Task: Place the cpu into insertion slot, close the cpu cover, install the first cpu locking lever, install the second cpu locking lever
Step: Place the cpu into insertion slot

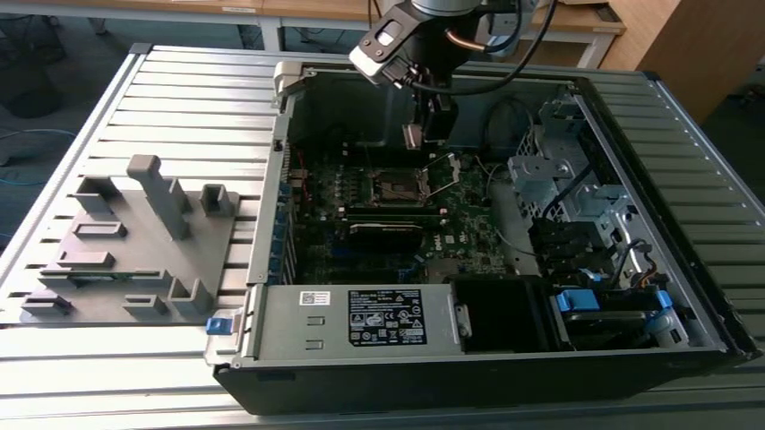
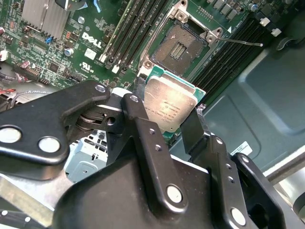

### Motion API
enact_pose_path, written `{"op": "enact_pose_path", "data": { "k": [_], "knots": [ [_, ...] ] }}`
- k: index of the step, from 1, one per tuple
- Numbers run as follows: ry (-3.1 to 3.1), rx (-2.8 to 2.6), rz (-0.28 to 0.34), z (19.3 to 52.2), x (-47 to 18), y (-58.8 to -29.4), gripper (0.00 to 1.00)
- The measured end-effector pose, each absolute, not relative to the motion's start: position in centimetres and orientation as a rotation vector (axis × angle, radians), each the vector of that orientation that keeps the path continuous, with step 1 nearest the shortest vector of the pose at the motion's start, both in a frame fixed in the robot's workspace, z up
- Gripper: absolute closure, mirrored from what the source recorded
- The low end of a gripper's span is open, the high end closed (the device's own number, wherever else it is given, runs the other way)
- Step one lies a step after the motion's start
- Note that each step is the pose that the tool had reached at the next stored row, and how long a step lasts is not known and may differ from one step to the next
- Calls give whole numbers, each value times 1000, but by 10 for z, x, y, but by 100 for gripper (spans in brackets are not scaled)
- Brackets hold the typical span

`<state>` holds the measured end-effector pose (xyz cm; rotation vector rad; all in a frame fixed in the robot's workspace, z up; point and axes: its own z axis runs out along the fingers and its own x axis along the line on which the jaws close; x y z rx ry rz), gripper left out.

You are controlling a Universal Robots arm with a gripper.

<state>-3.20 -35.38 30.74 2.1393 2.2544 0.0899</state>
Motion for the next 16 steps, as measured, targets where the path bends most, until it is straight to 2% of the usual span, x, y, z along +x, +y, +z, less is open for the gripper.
{"op": "enact_pose_path", "data": {
  "k": [16],
  "knots": [
    [2254, 2139, 90, 304, -32, -354, 46]
  ]
}}
